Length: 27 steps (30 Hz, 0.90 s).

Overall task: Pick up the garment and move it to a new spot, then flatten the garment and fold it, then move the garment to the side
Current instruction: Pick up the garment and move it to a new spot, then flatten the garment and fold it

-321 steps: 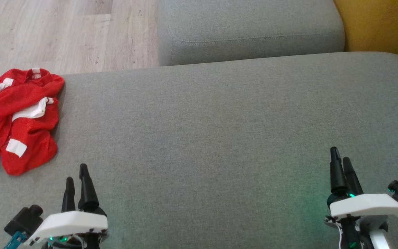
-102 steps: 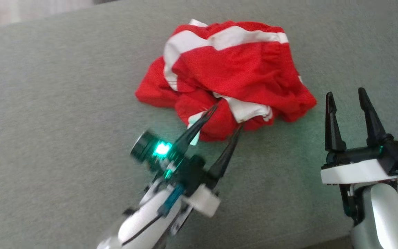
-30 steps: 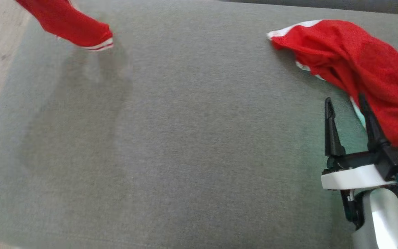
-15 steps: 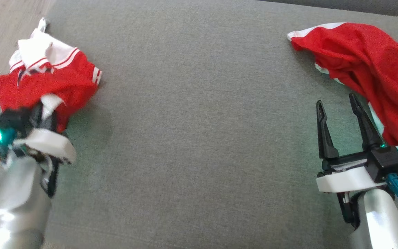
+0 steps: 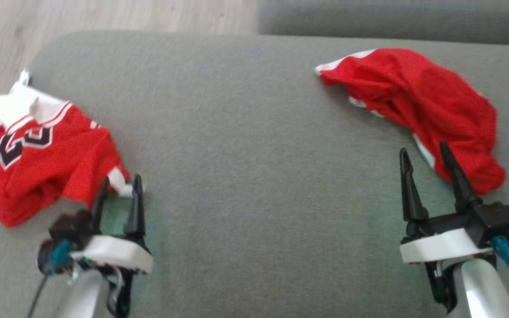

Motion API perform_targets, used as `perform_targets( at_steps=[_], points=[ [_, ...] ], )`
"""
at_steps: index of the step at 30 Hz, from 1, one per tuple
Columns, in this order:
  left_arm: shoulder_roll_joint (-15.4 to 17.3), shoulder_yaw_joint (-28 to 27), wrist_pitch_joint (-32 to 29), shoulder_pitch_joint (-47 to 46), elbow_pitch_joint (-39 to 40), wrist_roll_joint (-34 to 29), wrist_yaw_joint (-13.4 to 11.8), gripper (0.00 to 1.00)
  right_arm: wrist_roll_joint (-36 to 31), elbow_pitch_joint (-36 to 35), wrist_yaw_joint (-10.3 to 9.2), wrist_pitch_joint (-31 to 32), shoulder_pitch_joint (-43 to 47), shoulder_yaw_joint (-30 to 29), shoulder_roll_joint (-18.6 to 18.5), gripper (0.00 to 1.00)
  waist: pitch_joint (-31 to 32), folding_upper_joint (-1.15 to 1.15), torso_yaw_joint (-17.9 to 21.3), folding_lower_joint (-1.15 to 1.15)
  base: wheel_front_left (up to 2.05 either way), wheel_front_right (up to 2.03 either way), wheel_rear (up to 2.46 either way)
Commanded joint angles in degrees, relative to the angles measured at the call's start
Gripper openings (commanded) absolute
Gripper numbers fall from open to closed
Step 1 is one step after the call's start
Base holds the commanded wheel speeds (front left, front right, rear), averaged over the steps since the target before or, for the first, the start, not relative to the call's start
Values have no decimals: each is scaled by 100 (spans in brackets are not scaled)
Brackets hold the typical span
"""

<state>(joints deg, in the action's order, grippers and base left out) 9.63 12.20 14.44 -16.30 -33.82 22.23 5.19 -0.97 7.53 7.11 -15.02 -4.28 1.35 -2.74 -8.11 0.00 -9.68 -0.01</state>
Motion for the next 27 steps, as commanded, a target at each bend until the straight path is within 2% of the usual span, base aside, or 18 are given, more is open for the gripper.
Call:
perform_targets(
  at_steps=[1,8,11,12,15,18,21,27],
  points=[
    [14,-260,55,78,412,-112,-98,100,36,-163,37,2,-28,186,-14,100,295,0,300,1,0,0,0],
    [-463,-333,55,1275,2096,-861,-514,100,-284,-205,37,2,204,688,-14,100,654,0,733,1,0,0,0],
    [-581,-368,55,1792,2791,-1175,-745,100,-337,-183,37,2,410,765,-14,100,788,0,840,1,0,0,0],
    [-581,-368,55,1792,2791,-1175,-745,100,-337,-183,37,2,410,765,-14,100,788,0,840,1,0,0,0],
    [-630,-351,55,2258,3339,-1499,-971,100,-320,-147,37,2,619,735,-14,100,942,0,918,1,0,0,0],
    [-654,-241,55,2713,3604,-1678,-1074,100,-240,-152,37,2,801,649,-14,100,1096,0,976,1,0,0,0],
    [-667,-244,55,2987,3633,-1565,-1159,100,-188,-145,37,2,925,608,-14,100,1205,0,1002,1,0,0,0],
    [-672,-255,55,2992,3604,-1787,-1209,100,-163,-110,37,2,981,584,-14,100,1289,0,989,1,0,0,0]
  ],
)
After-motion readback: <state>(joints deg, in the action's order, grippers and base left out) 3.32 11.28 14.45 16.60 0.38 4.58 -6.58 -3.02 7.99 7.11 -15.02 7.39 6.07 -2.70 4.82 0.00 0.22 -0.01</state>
